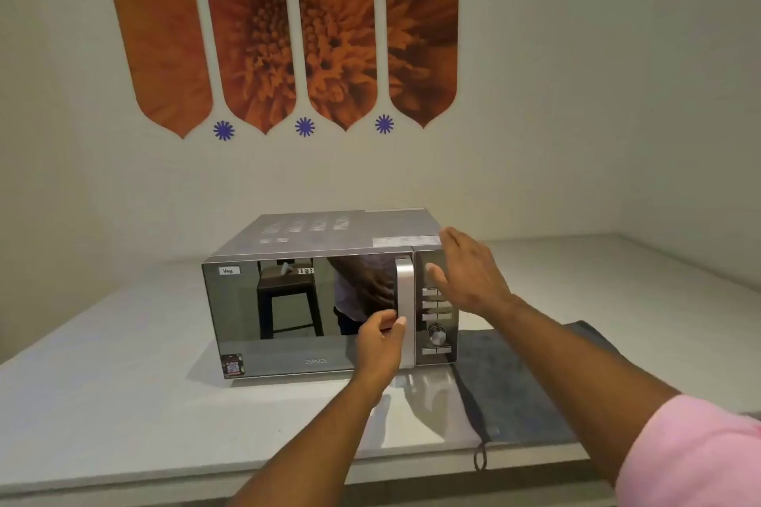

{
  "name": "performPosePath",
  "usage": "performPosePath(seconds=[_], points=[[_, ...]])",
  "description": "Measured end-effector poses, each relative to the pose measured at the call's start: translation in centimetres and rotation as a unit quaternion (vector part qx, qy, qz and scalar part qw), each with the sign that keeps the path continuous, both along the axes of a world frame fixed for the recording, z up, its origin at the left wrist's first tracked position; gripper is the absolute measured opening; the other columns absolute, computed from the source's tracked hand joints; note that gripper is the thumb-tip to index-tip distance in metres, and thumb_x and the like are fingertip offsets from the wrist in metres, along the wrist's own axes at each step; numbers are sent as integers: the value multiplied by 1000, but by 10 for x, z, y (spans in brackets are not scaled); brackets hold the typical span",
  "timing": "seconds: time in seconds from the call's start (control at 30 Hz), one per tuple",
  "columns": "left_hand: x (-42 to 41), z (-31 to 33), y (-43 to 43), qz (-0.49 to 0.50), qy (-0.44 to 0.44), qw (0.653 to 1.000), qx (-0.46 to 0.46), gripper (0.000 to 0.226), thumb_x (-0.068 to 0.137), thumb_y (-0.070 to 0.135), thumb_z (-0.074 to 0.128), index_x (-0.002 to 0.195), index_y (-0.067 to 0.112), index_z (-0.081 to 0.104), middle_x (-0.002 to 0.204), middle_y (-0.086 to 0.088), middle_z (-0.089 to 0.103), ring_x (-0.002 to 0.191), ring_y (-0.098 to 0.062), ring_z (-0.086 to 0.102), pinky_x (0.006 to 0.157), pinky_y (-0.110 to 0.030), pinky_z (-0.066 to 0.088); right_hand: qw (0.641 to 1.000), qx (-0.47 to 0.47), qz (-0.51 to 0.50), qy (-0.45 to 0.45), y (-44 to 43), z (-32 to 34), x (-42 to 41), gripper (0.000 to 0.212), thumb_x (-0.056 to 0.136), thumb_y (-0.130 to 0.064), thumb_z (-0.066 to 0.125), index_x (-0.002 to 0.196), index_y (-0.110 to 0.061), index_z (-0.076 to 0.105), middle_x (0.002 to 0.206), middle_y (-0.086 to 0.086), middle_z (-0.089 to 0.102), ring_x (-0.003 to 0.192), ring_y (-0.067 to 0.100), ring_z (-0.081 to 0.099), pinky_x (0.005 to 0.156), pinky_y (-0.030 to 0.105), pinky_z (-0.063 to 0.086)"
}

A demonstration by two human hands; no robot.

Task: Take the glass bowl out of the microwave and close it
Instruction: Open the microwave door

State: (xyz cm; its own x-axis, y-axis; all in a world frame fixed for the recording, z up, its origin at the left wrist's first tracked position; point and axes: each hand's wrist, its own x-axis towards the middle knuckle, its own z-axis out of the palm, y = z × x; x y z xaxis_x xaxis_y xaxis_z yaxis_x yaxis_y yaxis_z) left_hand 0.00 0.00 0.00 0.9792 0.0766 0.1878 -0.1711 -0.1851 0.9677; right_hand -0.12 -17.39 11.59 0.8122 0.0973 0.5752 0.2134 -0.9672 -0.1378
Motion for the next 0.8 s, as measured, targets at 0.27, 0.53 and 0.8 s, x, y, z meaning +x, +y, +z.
performPosePath(seconds=[0.27,0.53,0.8], points=[[26,10,-13,-42,-17,996,77,30,110,33,47,125,15,66,113,-4,70,101,-17,64,75,-20,47,997,-16,76,1,15,0,45,33,107,-33,35,111,-14,62,105,4,65,90,16,52,102,46,50],[33,9,-15,-15,-11,993,120,29,112,31,45,111,12,66,104,-6,68,91,-17,62,68,-18,44,993,50,109,-6,11,-4,57,32,104,-21,34,96,-10,63,91,5,65,82,19,54,97,41,47],[-22,5,25,-71,-75,980,171,30,106,42,55,91,23,73,83,8,73,78,-6,68,70,-28,58,990,79,118,12,13,0,51,41,95,-23,31,101,-8,68,101,13,72,89,24,62,95,45,53]])
